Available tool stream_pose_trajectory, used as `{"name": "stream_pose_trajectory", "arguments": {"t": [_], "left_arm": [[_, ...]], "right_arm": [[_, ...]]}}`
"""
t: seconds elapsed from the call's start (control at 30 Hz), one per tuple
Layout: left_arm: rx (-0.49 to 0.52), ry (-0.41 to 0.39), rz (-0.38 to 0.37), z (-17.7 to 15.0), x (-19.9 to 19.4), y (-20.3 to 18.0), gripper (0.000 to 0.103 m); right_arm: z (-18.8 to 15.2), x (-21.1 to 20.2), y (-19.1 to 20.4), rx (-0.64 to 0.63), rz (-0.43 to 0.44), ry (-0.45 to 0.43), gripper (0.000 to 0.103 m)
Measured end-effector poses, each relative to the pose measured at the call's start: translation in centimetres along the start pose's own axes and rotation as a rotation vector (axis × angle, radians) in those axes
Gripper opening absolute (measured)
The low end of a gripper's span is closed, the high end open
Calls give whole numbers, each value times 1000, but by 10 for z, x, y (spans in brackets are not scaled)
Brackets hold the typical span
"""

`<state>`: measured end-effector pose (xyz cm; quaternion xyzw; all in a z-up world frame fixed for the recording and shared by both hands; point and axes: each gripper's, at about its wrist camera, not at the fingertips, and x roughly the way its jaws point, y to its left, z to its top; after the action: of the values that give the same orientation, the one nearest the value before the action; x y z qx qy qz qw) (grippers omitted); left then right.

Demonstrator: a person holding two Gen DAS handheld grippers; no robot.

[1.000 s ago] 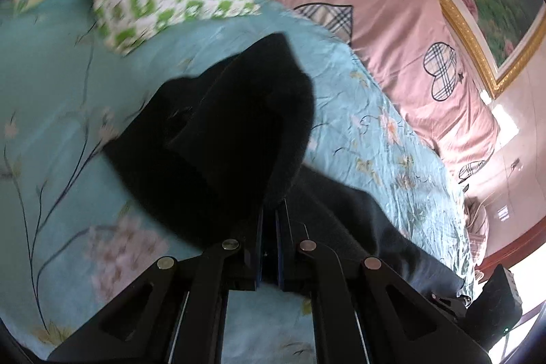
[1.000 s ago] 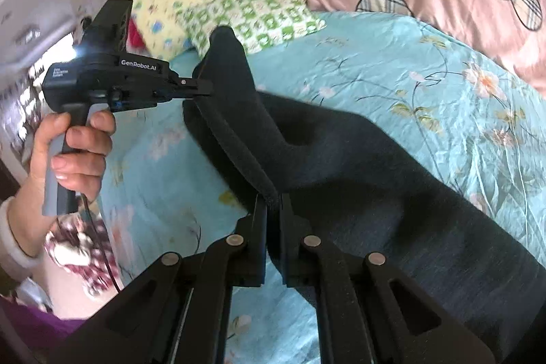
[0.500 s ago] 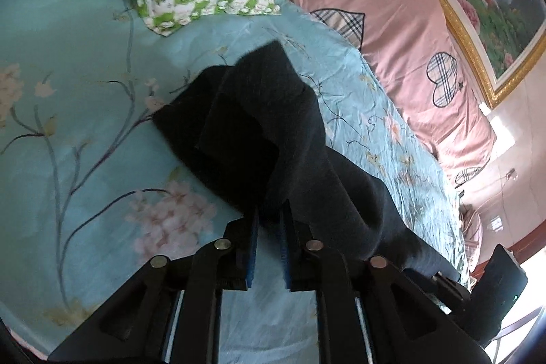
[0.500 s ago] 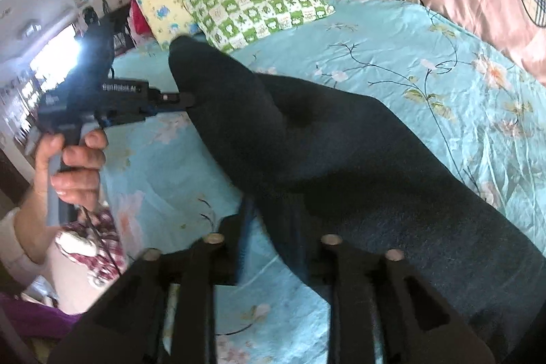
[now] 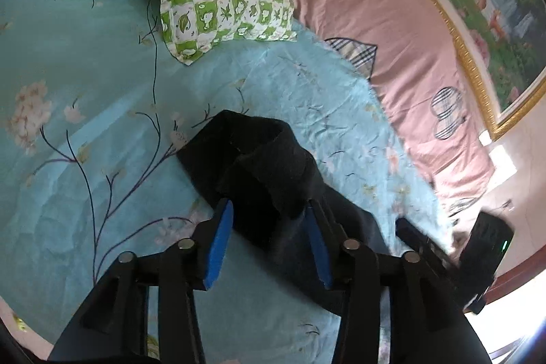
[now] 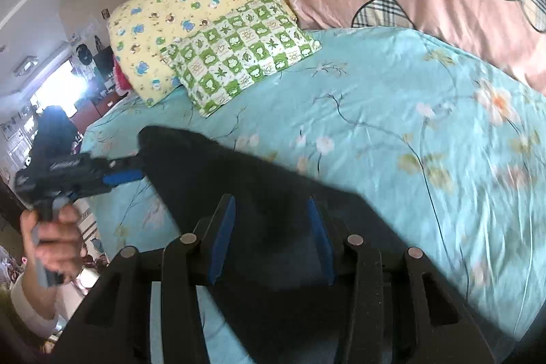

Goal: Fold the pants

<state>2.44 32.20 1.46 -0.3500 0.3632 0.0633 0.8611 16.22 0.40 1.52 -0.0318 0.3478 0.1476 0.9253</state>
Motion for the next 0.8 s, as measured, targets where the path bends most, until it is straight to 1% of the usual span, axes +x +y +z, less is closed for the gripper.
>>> {"name": "stream_pose_trajectory", "arguments": {"t": [0.07, 0.13, 0.2, 0.33, 0.4, 0.43, 0.47, 0.5, 0.53, 0.6, 0.67, 0.7, 0.73, 0.8], "left_arm": [[5, -6, 36, 1, 6, -2, 47], [-7, 12, 71, 2, 15, 1, 47], [-31, 24, 65, 2, 21, 6, 46], [-40, 25, 67, 3, 27, 12, 45], [-29, 21, 72, 4, 32, 12, 33], [-18, 30, 69, 5, 38, 11, 17], [-11, 37, 71, 5, 42, 10, 11], [2, 35, 80, 5, 46, 9, 11], [18, 29, 85, 6, 48, 6, 7], [50, -9, 52, 12, 41, -1, 5], [86, -76, 17, 19, 26, -9, 5], [106, -99, 12, 22, 21, -12, 5], [124, -102, 28, 24, 22, -14, 5], [140, -81, 69, 27, 33, -12, 6]], "right_arm": [[16, 21, 2, -31, -5, 34, 46], [27, 43, 7, -73, 7, 81, 46], [37, 71, 15, -138, 6, 142, 46], [39, 111, 32, -274, -22, 235, 46], [35, 130, 39, -337, -22, 290, 44], [33, 136, 41, -358, -21, 308, 40], [30, 141, 44, -387, -24, 325, 32], [29, 144, 46, -403, -26, 332, 22], [30, 144, 47, -407, -22, 329, 17], [37, 137, 45, -389, -19, 306, 9], [50, 123, 36, -334, -21, 232, 9], [57, 117, 26, -273, -12, 193, 9], [64, 112, 14, -199, 1, 159, 9], [71, 108, -14, -45, 25, 106, 9]]}}
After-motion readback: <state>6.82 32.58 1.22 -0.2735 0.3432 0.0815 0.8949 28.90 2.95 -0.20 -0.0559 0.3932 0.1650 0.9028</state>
